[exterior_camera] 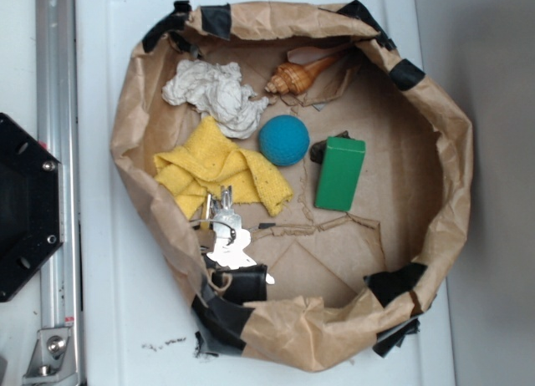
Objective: Grab the green block.
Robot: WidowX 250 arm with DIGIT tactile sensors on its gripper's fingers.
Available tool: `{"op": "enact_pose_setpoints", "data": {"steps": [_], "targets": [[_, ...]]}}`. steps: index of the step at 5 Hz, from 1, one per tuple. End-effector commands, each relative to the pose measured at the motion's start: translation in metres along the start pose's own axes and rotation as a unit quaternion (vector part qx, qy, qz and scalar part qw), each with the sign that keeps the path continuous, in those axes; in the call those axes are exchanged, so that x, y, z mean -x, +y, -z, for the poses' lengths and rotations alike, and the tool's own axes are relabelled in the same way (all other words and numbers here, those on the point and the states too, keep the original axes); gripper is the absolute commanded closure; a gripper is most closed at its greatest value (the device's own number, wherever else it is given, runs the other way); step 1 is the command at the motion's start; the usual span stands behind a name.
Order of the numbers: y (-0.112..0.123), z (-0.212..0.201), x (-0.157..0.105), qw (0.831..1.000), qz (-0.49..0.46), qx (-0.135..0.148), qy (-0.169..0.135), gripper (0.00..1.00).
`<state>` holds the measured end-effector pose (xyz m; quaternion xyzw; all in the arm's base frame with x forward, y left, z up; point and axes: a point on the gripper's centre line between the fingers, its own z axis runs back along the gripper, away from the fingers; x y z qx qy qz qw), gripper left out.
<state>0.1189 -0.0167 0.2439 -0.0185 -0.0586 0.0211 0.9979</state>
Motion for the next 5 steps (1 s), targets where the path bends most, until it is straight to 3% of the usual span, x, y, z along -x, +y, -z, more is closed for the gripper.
{"op": "enact_pose_setpoints", "data": {"steps": [1,2,3,4,5], "targets": [[0.0,0.0,0.0,1.0,0.0,0.0,0.0,0.0],[0.019,0.055,-0.043,0.989,-0.117,-0.077,-0.036,0.0],[0.026,0.086,-0.083,0.975,-0.193,-0.045,-0.101,0.0],[0.023,0.108,-0.112,0.965,-0.234,-0.008,-0.116,0.0],[0.024,0.139,-0.13,0.936,-0.332,-0.016,-0.117,0.0]]}}
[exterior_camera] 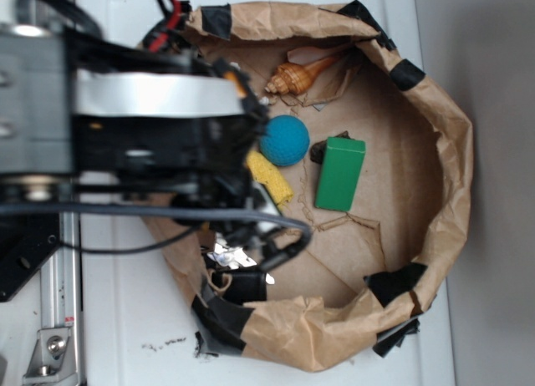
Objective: Grab the green block.
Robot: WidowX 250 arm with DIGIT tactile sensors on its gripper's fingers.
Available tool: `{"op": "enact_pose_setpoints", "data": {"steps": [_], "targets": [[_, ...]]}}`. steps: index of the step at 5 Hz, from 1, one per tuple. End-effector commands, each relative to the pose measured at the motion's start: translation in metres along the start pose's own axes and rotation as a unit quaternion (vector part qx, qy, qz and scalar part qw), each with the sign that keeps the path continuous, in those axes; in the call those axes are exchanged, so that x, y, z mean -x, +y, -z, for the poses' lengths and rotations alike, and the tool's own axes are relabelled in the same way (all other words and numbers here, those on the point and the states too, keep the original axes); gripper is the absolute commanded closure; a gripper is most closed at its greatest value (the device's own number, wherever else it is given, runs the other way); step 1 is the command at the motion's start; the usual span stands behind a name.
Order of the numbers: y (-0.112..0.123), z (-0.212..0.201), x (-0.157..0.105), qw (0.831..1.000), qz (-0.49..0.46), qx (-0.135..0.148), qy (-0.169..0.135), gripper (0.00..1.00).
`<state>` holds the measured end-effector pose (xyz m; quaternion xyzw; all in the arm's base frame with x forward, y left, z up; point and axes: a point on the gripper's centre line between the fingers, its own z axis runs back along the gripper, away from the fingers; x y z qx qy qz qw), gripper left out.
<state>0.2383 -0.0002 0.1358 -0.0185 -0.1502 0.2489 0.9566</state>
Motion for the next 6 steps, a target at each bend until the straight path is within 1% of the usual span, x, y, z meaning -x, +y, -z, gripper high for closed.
{"op": "enact_pose_setpoints", "data": {"steps": [1,2,3,4,5,6], "targets": [[-0.007,0.058,-0.027,0.99,-0.136,-0.024,-0.008,0.0],[-0.006,0.079,-0.033,0.99,-0.132,-0.038,-0.016,0.0],[-0.012,0.093,-0.044,0.989,-0.14,-0.033,-0.019,0.0],[-0.016,0.099,-0.052,0.989,-0.145,-0.037,-0.011,0.0],[-0.019,0.107,-0.053,0.991,-0.129,-0.042,-0.001,0.0],[-0.019,0.109,-0.053,0.992,-0.117,-0.04,-0.006,1.0]]}}
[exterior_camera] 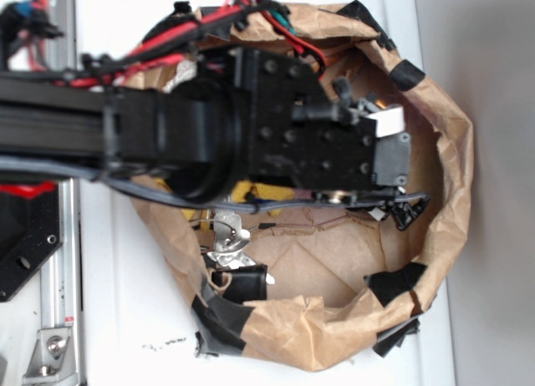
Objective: Grab the green block.
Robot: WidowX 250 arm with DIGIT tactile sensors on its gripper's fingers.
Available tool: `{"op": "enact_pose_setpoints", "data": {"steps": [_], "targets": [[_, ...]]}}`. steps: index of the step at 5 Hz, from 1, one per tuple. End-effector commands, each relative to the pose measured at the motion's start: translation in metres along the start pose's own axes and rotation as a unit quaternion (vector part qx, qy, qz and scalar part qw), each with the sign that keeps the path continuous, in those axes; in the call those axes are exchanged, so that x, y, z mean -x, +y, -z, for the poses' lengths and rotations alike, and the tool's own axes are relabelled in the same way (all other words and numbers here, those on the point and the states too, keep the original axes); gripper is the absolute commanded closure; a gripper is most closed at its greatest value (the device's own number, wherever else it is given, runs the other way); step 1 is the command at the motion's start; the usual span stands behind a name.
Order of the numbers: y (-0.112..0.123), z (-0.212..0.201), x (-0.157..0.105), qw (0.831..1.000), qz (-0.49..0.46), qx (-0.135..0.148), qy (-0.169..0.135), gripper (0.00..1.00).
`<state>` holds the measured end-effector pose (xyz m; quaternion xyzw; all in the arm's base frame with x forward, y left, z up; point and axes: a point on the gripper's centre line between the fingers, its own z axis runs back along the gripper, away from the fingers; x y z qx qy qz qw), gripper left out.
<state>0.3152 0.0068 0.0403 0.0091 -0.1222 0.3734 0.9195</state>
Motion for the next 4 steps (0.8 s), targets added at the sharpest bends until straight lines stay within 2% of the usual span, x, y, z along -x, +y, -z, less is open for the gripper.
{"op": "enact_pose_setpoints", "data": {"steps": [1,2,3,4], "targets": [[-0.003,-0.009,-0.015,0.999,0.026,0.013,-0.024,1.0],[-0.005,-0.026,-0.017,0.997,0.069,0.029,-0.03,1.0],[-0.004,-0.051,-0.006,0.987,0.146,0.06,-0.012,1.0],[0.002,-0.085,0.005,0.96,0.257,0.113,0.004,1.0]]}}
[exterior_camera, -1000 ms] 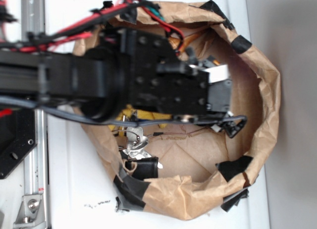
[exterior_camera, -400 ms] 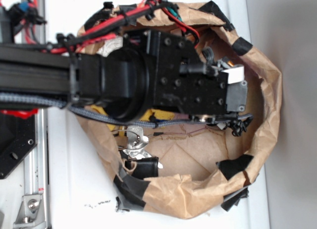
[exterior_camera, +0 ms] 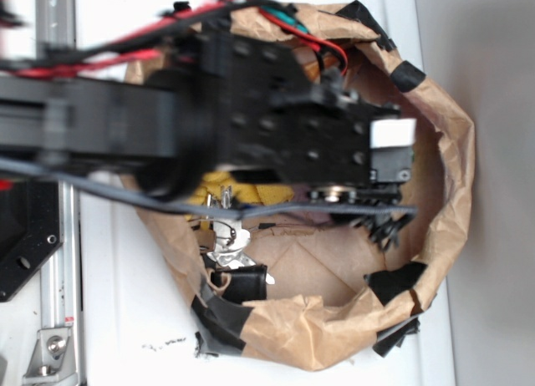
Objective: Grab the green block.
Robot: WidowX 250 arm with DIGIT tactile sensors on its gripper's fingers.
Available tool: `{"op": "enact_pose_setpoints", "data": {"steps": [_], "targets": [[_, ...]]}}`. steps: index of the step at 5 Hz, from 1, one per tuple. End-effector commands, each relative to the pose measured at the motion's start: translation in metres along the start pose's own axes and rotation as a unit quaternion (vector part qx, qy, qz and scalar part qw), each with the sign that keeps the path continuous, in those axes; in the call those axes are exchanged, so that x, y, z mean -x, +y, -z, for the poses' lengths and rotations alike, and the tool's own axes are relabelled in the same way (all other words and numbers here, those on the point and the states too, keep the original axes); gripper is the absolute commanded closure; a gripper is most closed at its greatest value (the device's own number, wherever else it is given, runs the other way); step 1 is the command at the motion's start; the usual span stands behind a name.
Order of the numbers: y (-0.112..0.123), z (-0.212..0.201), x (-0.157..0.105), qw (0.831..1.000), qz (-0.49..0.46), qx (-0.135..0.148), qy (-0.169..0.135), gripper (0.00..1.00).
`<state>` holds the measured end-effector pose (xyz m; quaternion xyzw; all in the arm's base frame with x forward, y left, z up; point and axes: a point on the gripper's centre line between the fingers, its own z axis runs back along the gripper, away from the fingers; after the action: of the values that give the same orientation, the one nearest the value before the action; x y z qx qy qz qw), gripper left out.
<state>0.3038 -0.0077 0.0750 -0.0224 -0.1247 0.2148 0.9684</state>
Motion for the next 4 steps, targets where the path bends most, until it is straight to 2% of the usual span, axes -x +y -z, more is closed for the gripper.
{"op": "enact_pose_setpoints", "data": {"steps": [1,2,3,4], "targets": [[0.01,-0.062,0.001,0.992,0.121,0.042,-0.012,1.0],[0.01,-0.052,-0.008,0.988,0.151,0.024,-0.007,0.98],[0.005,-0.028,-0.025,0.969,0.246,0.01,-0.024,0.0],[0.005,-0.012,-0.039,0.967,0.245,0.002,-0.066,0.0]]}}
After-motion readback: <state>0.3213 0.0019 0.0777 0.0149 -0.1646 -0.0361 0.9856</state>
